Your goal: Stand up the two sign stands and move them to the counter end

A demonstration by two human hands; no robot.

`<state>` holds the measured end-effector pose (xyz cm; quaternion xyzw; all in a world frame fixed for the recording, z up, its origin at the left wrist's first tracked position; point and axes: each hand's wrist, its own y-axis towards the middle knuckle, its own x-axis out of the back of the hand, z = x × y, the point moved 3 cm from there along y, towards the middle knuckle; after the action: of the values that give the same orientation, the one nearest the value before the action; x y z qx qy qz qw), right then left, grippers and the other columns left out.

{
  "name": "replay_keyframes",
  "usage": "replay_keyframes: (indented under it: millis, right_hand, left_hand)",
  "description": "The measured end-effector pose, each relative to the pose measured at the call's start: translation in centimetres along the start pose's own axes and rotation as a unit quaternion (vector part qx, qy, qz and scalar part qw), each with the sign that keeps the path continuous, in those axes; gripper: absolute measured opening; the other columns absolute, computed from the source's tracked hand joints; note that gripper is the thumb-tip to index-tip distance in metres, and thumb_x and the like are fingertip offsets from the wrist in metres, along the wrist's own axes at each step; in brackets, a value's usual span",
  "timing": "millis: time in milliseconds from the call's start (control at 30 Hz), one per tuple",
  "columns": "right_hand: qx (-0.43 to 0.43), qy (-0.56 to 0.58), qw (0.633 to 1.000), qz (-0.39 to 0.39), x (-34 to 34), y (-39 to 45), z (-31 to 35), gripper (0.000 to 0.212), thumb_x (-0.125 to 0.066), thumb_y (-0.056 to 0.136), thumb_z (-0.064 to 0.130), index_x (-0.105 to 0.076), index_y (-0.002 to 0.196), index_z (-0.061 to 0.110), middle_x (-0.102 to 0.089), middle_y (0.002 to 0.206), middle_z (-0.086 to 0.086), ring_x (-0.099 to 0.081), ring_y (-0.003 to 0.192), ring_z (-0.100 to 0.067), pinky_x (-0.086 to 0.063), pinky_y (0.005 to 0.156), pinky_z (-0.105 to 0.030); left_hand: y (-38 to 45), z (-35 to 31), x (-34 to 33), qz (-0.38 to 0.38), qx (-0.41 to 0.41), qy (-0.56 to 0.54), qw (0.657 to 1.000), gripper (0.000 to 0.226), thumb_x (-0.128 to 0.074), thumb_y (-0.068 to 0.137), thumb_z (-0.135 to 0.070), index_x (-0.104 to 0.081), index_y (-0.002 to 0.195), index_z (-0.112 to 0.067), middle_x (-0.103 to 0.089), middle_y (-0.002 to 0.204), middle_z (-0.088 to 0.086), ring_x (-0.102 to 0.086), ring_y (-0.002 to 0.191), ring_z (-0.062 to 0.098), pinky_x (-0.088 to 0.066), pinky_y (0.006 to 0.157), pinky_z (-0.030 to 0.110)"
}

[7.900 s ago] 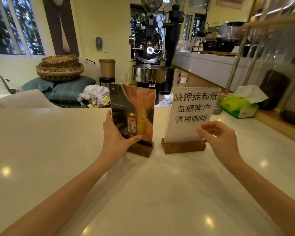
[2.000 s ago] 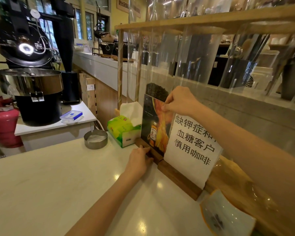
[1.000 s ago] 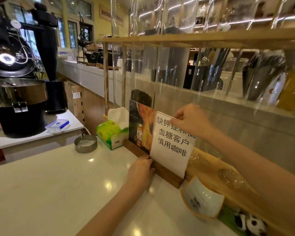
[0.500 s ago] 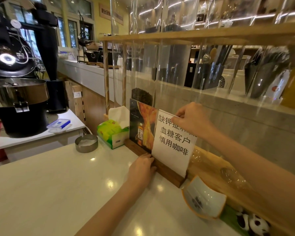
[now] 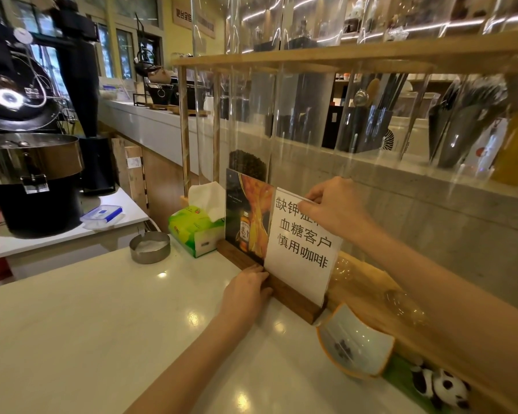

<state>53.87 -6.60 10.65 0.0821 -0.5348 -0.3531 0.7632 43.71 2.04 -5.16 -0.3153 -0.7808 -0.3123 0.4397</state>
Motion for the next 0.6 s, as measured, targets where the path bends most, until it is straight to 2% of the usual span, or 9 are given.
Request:
replay_keyframes:
  millis: [100,233,367,433,533,600]
  right_hand:
    - [-0.001,0.004,1.000,-0.001,-0.05,-0.01,-0.09,0.017,-0.061,0.079,0.014,-0.071,0.085,0.001,-0.075,0.084,-0.016,-0.051,0.048,0.003,-0.043,0.044,-0.003]
    - [0.003,0.003,1.000,0.005,-0.03,0.02,0.04,0.018,-0.062,0.079,0.014,-0.071,0.087,0.001,-0.074,0.084,-0.016,-0.050,0.049,0.004,-0.042,0.043,-0.001]
    - [0.003,-0.002,1.000,0.008,-0.06,0.19,-0.11,0.017,-0.062,0.078,0.015,-0.071,0.085,0.004,-0.074,0.082,-0.013,-0.052,0.051,0.003,-0.044,0.042,-0.009]
    - [0.005,-0.009,1.000,0.014,-0.10,0.33,-0.17,0.016,-0.062,0.078,0.016,-0.071,0.084,0.004,-0.074,0.082,-0.013,-0.052,0.052,0.001,-0.041,0.045,-0.011]
    - [0.006,-0.027,0.998,0.053,0.07,0.62,-0.10,0.016,-0.062,0.081,0.018,-0.069,0.087,0.004,-0.073,0.086,-0.013,-0.054,0.057,-0.003,-0.040,0.050,-0.011]
    - [0.008,-0.047,0.994,0.098,0.26,0.76,0.01,0.022,-0.062,0.082,0.022,-0.067,0.094,0.004,-0.072,0.094,-0.012,-0.059,0.067,-0.010,-0.043,0.054,-0.014]
  left_hand:
    - [0.14,0.16,-0.17,0.003,0.001,0.002,1.000,0.042,-0.050,0.089,-0.027,-0.048,0.130,-0.019,-0.042,0.146,0.000,-0.035,0.136,0.016,-0.029,0.111,0.029]
    - [0.24,0.27,-0.23,0.009,0.001,0.003,1.000,0.042,-0.049,0.089,-0.027,-0.047,0.131,-0.018,-0.040,0.147,0.001,-0.033,0.137,0.017,-0.027,0.112,0.029]
    - [0.13,0.23,-0.23,0.011,-0.007,0.011,1.000,0.042,-0.049,0.090,-0.026,-0.048,0.130,-0.017,-0.042,0.146,0.002,-0.035,0.136,0.018,-0.030,0.111,0.030]
    - [0.02,0.17,-0.37,0.013,-0.017,0.019,1.000,0.040,-0.047,0.090,-0.027,-0.049,0.129,-0.016,-0.044,0.144,0.003,-0.038,0.134,0.019,-0.033,0.109,0.030]
    - [-0.16,-0.04,-0.26,0.022,-0.019,0.028,0.999,0.040,-0.047,0.090,-0.028,-0.049,0.129,-0.016,-0.045,0.143,0.003,-0.038,0.133,0.019,-0.034,0.108,0.030]
    - [-0.19,-0.18,0.10,0.036,-0.021,0.030,0.999,0.043,-0.049,0.089,-0.029,-0.047,0.130,-0.016,-0.044,0.143,0.004,-0.037,0.134,0.020,-0.033,0.109,0.031]
